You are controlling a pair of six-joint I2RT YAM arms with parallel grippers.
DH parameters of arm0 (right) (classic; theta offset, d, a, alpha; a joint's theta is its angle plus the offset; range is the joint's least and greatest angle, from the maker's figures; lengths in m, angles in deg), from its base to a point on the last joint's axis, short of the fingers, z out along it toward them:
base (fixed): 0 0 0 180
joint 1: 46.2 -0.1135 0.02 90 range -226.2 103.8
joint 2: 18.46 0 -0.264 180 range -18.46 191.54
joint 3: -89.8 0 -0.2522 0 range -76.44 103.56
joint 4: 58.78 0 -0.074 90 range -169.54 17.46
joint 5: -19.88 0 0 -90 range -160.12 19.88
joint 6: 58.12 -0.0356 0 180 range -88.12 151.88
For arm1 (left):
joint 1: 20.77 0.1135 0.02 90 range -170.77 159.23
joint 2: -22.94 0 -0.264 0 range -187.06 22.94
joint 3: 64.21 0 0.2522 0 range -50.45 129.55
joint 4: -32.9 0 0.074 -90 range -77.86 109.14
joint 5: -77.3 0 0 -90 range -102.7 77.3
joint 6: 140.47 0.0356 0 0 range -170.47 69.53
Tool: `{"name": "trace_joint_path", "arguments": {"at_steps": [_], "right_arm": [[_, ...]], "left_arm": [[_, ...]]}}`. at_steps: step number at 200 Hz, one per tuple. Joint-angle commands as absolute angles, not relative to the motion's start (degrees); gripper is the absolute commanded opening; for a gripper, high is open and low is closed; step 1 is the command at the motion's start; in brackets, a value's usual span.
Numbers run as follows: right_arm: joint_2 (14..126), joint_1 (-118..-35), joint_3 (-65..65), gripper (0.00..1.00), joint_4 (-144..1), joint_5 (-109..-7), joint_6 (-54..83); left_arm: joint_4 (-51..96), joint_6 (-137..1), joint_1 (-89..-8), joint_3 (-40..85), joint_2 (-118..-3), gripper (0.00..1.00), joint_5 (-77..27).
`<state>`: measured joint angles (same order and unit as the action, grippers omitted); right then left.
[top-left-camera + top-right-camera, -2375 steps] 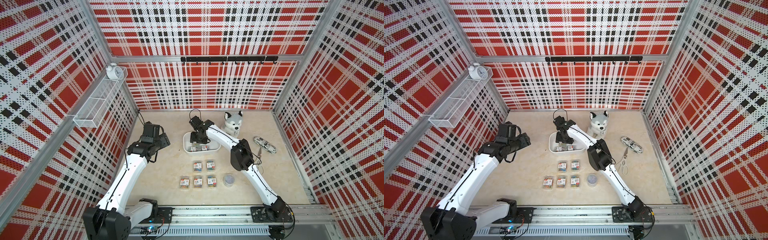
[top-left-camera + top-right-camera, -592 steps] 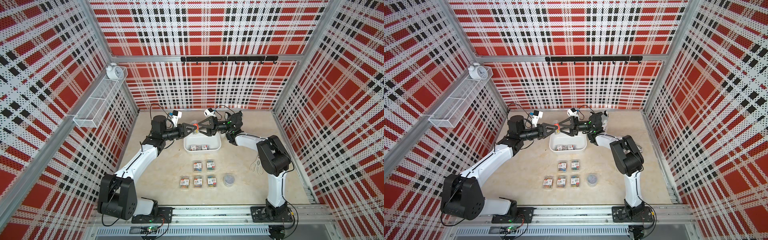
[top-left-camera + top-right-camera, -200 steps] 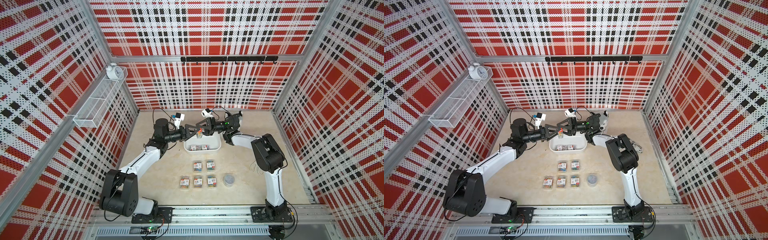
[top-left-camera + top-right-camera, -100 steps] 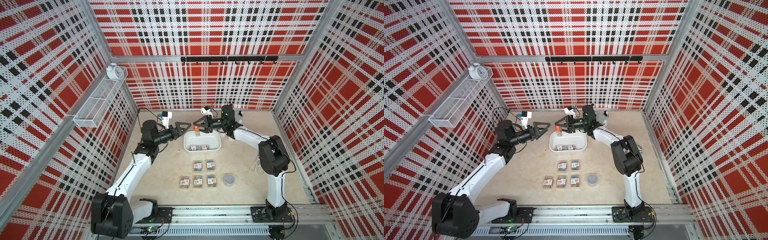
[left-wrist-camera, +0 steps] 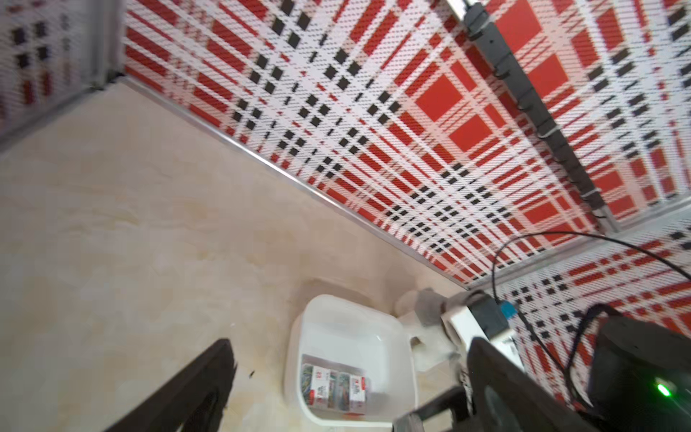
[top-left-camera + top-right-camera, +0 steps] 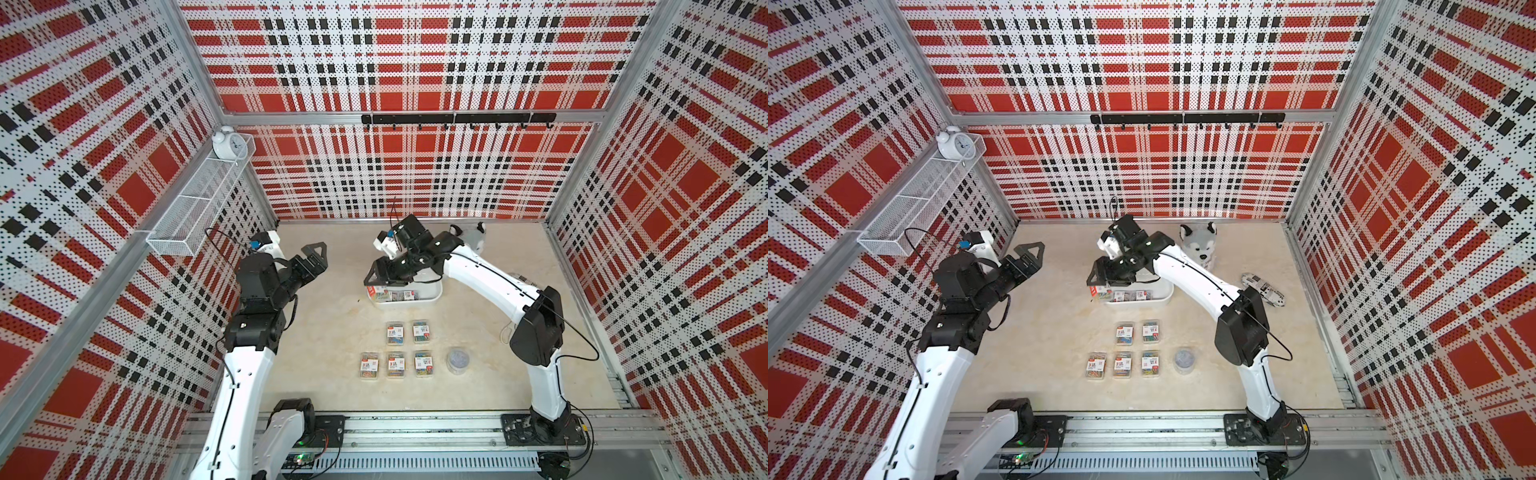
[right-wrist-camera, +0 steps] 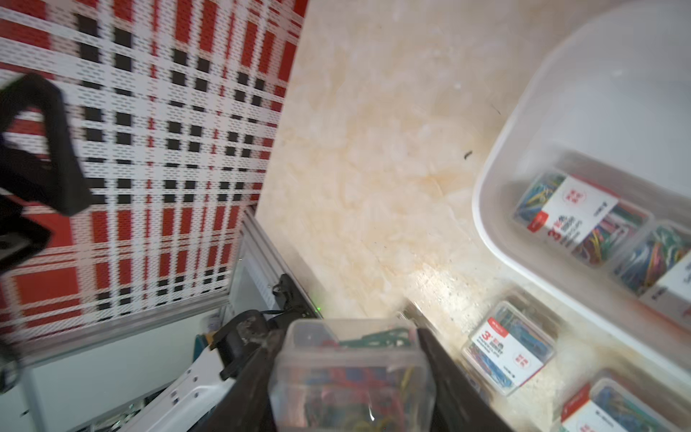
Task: Take the paper clips out of the storage box
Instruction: Place the boxed paper clips at the center of the board.
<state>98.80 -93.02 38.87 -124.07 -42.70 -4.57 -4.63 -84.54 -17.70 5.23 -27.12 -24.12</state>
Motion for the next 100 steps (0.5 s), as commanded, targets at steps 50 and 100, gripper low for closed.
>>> {"name": "trace_joint_path", "arguments": {"at_steps": [50, 100], "right_arm": [[104.8, -102.3, 42.8, 0.36, -134.1, -64.3, -16.6], [111.0, -104.6, 47.3, 0.35, -135.7, -69.8, -22.2]], "left_arm": [[-14.1, -79.9, -24.4, 1.0, -19.0, 0.98, -8.1], [-15.1, -78.4, -28.7, -0.1, -16.0, 0.98, -4.5]]}}
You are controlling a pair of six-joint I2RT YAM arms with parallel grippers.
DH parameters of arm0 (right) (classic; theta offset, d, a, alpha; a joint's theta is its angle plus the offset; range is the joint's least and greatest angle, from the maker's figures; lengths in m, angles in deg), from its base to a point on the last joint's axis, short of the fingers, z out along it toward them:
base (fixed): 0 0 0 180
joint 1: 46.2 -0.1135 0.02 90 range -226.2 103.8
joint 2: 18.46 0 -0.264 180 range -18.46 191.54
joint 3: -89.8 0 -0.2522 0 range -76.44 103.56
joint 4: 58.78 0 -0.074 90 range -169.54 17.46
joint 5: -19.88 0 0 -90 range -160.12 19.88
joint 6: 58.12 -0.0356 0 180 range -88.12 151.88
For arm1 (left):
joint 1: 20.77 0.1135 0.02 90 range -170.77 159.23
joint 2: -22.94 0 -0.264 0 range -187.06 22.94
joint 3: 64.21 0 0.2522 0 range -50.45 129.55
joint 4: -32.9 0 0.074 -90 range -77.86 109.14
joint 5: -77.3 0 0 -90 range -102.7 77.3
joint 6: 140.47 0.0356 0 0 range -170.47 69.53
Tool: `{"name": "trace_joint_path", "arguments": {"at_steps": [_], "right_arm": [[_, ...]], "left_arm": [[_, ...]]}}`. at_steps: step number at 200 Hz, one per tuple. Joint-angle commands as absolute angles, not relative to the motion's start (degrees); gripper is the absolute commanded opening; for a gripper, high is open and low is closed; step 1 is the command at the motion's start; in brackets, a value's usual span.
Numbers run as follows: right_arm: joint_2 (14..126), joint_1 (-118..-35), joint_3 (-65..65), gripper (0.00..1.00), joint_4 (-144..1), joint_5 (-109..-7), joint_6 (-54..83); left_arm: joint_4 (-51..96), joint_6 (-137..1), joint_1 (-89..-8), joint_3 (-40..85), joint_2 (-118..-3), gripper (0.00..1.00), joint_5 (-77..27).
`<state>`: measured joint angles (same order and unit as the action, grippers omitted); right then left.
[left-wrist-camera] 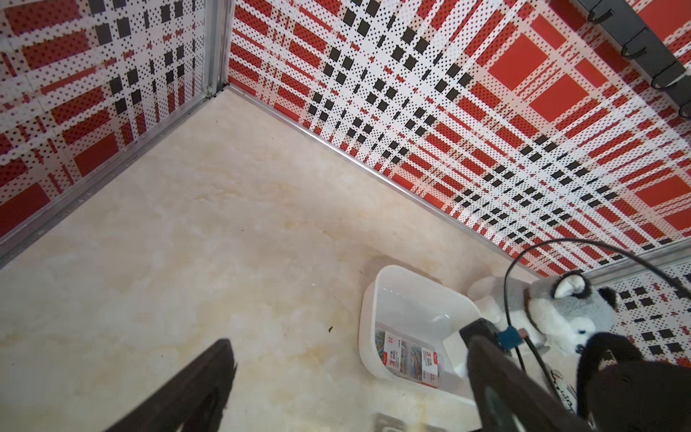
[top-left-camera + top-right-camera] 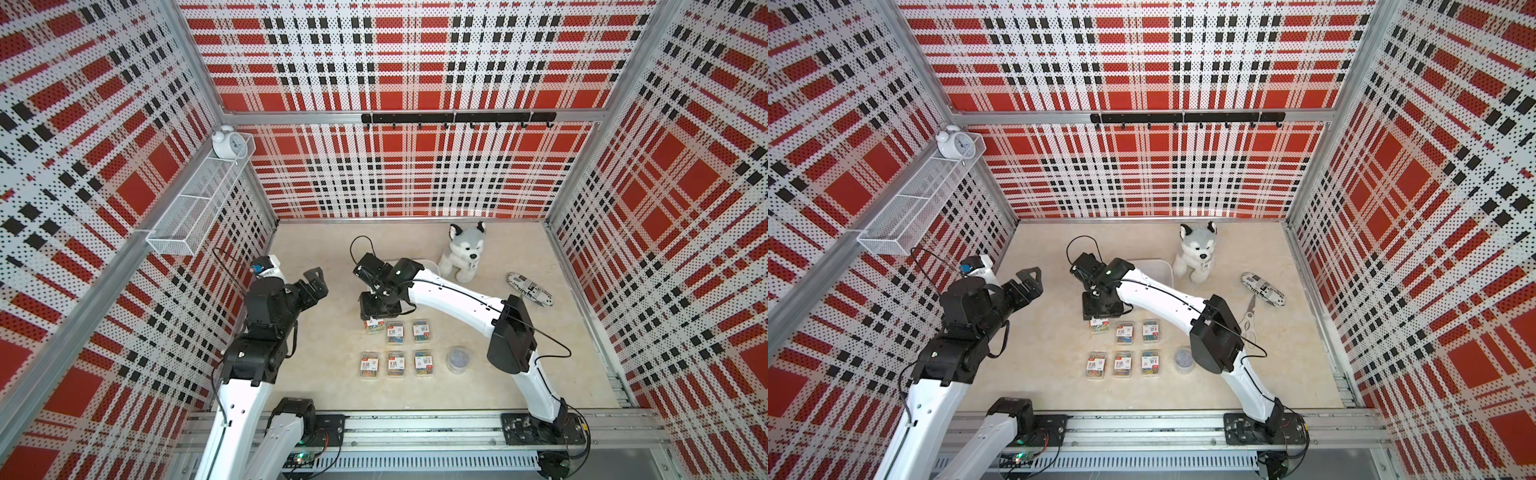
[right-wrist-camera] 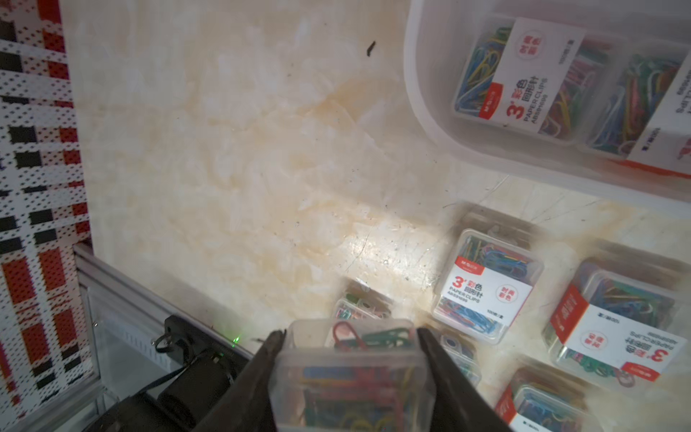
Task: Take the paper clips out of the storage box
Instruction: Place the boxed paper clips at the center of the board.
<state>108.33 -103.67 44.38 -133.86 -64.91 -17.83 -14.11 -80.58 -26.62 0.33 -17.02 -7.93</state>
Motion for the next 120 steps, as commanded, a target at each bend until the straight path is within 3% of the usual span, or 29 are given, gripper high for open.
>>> {"name": "trace_joint_path", "arguments": {"at_steps": [1, 120], "right_arm": [[111.1, -104.6, 47.5, 0.35, -135.7, -69.9, -22.3], [118.3, -107.9, 50.4, 0.34, -135.2, -74.3, -32.1]], "left_arm": [[-15.1, -78.4, -28.8, 0.0, -15.9, 0.98, -4.4], [-14.4, -77.0, -34.5, -0.1, -13.7, 0.98, 0.3]]}}
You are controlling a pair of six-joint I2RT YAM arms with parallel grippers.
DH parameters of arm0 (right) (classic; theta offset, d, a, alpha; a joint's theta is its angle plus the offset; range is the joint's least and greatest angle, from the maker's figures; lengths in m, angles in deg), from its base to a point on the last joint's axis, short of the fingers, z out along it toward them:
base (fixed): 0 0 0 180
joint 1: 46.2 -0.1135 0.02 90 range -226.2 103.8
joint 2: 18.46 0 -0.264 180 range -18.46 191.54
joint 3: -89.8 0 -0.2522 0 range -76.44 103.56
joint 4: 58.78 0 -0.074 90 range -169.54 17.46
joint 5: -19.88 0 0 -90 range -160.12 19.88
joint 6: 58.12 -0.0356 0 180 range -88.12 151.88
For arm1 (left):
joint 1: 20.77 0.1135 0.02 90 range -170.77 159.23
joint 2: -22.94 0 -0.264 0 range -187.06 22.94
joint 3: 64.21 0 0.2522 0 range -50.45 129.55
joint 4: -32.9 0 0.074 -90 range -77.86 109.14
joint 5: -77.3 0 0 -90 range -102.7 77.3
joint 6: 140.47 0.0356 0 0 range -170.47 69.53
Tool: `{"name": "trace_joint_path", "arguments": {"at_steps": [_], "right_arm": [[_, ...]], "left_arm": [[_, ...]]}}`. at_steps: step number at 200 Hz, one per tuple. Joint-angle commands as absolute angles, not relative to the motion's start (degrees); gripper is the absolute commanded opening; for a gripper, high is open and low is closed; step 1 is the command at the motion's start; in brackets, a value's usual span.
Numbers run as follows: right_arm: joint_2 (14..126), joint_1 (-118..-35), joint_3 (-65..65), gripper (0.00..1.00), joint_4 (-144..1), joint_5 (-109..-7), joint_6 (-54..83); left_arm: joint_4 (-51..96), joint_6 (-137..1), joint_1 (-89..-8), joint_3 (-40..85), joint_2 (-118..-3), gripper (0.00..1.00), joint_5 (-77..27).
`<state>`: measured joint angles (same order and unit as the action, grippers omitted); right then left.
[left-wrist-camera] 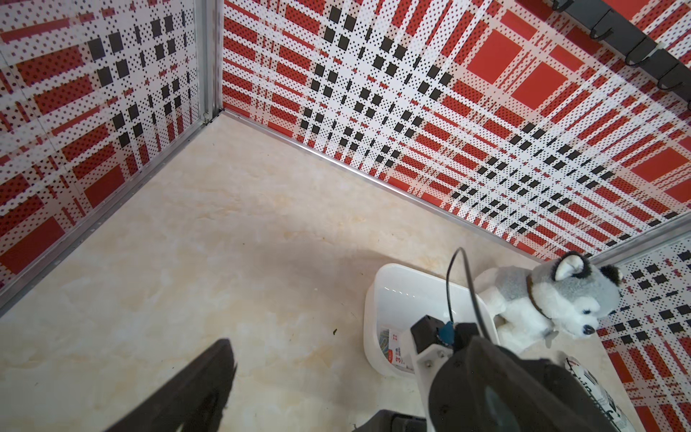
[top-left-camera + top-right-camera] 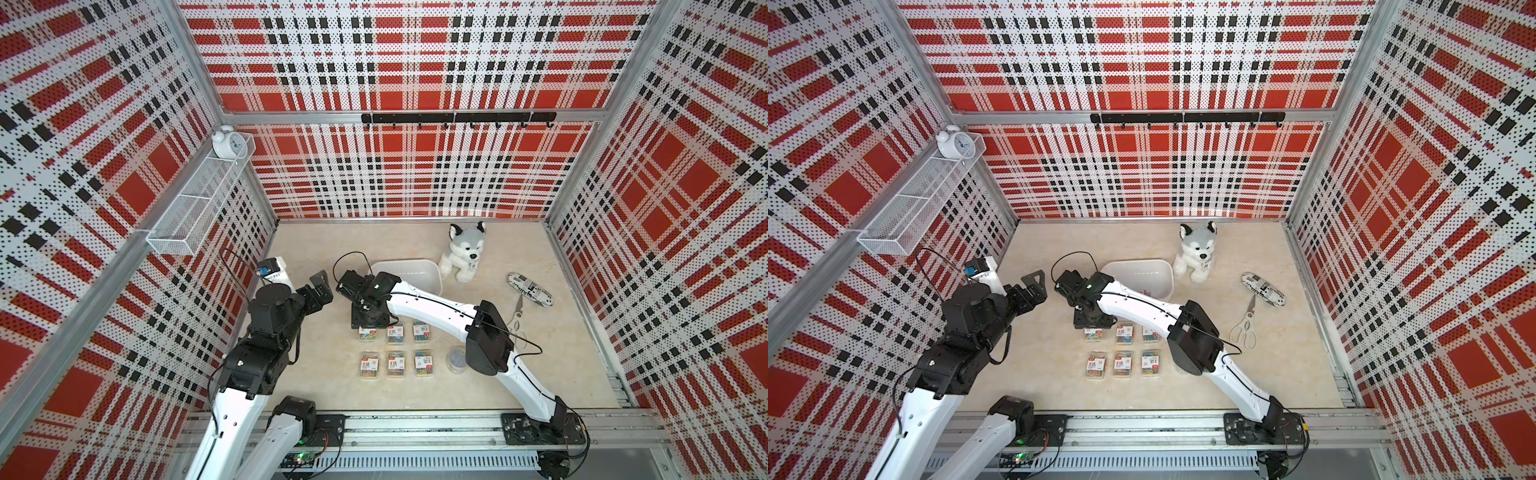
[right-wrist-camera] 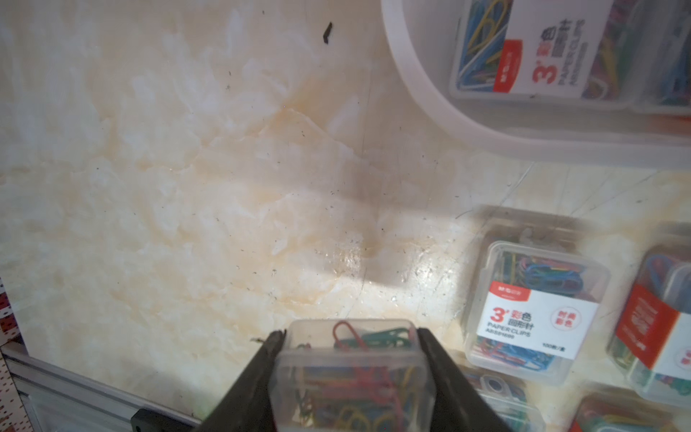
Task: Take the paper clips out of the storage box
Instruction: Place the boxed paper clips at the center of the board.
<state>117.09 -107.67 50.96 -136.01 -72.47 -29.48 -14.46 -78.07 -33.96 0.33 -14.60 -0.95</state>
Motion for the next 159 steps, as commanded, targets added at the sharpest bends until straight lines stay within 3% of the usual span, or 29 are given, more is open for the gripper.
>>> {"name": "trace_joint_path", "arguments": {"at_steps": [1, 159], "right_arm": [[118.3, -108.0, 50.3, 0.34, -135.2, -74.3, -32.2], [121.2, -107.0, 48.3, 0.37, -133.2, -76.4, -35.3]], "left_arm": [[-14.5, -77.0, -34.5, 0.0, -13.7, 0.98, 0.2], [-13.7, -76.8, -36.3, -0.5, -12.9, 0.98, -0.5]]}}
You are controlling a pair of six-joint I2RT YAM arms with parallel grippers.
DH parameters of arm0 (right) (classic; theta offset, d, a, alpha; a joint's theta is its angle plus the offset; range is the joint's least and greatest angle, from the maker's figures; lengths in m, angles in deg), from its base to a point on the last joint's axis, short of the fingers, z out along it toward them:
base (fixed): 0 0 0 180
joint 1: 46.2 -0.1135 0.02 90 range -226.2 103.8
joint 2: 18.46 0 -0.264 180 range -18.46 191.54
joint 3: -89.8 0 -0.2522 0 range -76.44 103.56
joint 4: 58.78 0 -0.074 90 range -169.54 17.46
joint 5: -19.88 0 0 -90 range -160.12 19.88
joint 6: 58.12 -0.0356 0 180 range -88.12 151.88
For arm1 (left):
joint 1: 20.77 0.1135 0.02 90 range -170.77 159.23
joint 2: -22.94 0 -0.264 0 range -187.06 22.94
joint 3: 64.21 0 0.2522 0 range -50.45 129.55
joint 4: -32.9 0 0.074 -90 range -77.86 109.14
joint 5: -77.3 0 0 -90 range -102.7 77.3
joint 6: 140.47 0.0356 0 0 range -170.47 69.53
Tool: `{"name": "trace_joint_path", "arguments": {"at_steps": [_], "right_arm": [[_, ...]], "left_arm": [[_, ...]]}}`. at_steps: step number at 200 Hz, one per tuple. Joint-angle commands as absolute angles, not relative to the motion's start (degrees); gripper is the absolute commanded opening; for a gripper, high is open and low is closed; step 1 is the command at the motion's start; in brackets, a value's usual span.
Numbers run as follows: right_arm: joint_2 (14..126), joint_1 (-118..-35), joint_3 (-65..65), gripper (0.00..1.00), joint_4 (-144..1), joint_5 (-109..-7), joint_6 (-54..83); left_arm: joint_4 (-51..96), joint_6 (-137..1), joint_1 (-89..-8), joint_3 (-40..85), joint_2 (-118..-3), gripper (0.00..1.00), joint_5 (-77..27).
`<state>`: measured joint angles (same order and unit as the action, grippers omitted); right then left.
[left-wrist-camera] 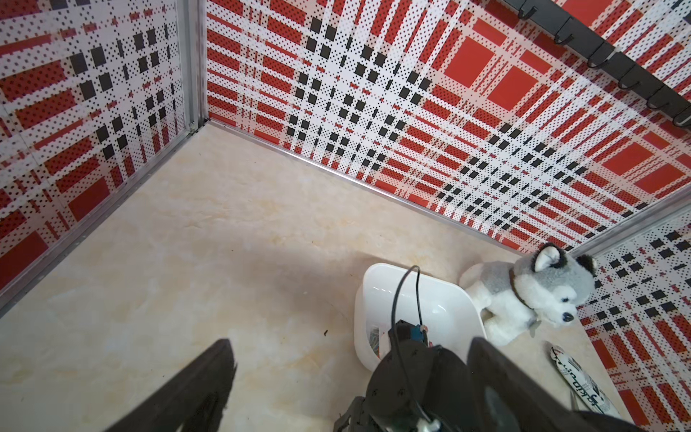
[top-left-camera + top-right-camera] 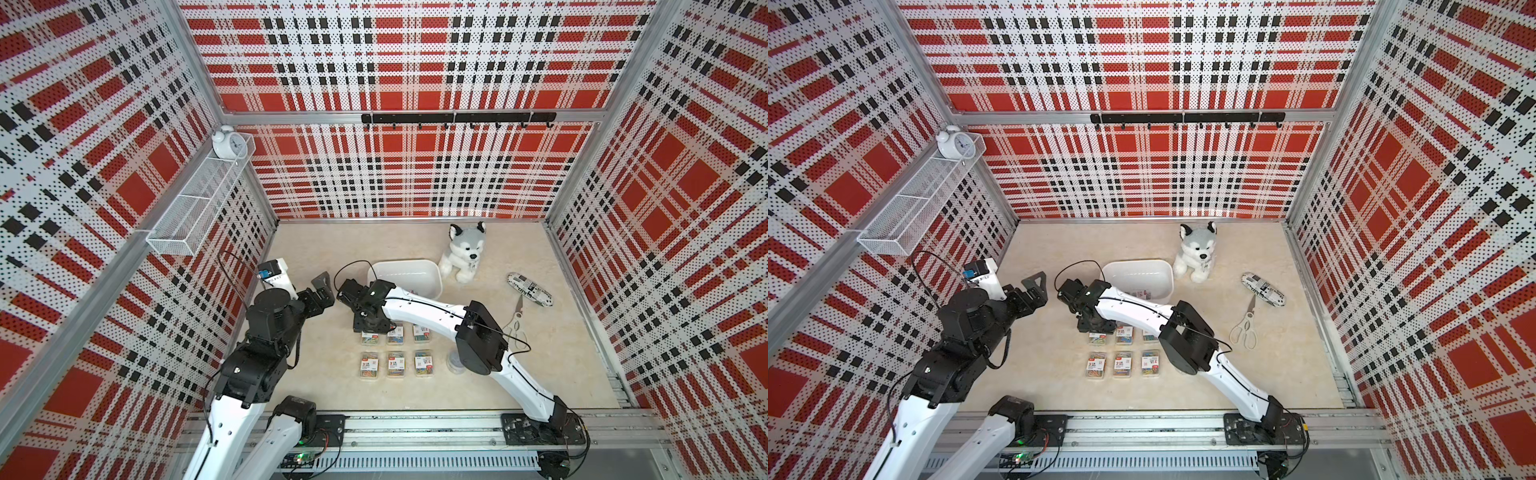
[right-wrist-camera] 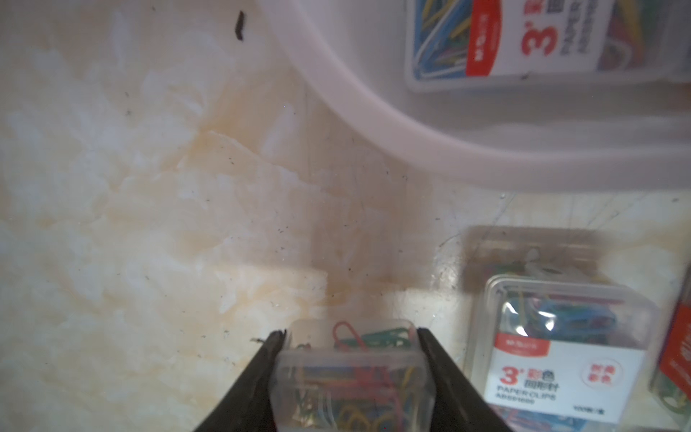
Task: Take the paper clips out of the storage box
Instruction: Place the boxed paper clips at the center of the board.
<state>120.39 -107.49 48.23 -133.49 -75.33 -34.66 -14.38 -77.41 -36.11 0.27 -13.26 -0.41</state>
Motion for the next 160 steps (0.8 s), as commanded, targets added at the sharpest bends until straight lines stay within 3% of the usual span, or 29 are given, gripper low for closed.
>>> {"name": "trace_joint_path", "arguments": {"at_steps": [1, 73, 160], "right_arm": [[121.2, -106.9, 48.3, 0.37, -133.2, -76.4, -35.3], [122.3, -106.3, 48.3, 0.37, -132.8, -76.1, -35.4], [124.1, -106.2, 48.6, 0.46, -132.5, -73.4, -35.1]], "left_arm": [[-13.6, -76.8, -36.3, -0.6, -12.9, 0.98, -0.5], [-12.5, -76.5, -36.7, -1.2, -13.4, 0.98, -0.4], [-11.3, -75.8, -37.6, -1.7, -13.7, 0.98, 0.6]]}}
